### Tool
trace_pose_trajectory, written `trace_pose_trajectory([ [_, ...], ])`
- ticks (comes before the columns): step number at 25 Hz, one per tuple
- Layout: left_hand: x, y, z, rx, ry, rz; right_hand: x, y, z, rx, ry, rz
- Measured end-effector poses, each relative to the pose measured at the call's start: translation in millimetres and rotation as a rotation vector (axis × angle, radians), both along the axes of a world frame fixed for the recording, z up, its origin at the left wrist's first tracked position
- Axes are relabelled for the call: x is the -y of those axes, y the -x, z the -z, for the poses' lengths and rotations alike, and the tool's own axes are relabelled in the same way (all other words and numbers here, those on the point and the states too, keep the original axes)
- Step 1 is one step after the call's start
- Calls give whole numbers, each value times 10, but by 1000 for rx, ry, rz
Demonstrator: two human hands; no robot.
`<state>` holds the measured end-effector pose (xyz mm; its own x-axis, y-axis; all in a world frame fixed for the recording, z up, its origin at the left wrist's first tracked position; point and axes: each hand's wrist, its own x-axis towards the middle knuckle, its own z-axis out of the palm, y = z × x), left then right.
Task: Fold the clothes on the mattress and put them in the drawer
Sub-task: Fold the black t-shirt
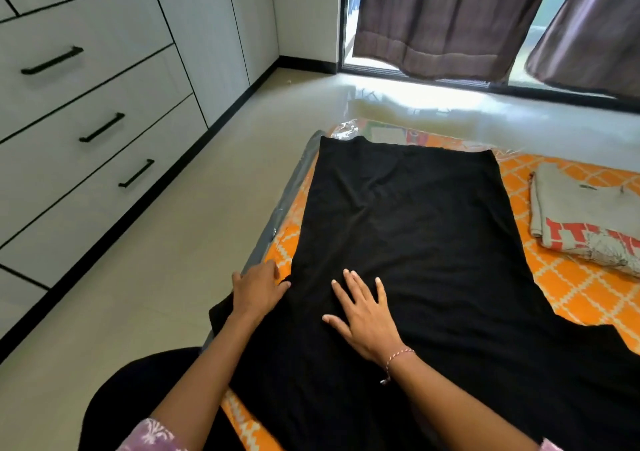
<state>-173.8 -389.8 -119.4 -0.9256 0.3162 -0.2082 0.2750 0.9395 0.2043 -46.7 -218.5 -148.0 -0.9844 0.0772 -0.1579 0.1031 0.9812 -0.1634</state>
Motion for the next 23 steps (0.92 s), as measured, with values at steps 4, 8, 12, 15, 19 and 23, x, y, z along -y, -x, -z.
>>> trace_pose_trajectory([
  [4, 199, 253, -162, 323, -19, 249, 226, 374, -151, -232, 114, 40],
  [8, 349, 242, -199, 380, 28, 280, 648, 440, -172, -260, 352, 31],
  [12, 645, 217, -382, 798, -351, -47, 772, 476, -281, -196, 769, 332],
  [15, 701, 130, -593, 824, -202, -6, 818, 457, -378, -45, 1086, 556],
  [19, 205, -209, -856, 660, -377, 134, 648, 409, -593, 365, 1698, 838],
  [23, -427, -784, -824, 912, -725, 166, 33, 2, -545, 223, 1761, 874],
])
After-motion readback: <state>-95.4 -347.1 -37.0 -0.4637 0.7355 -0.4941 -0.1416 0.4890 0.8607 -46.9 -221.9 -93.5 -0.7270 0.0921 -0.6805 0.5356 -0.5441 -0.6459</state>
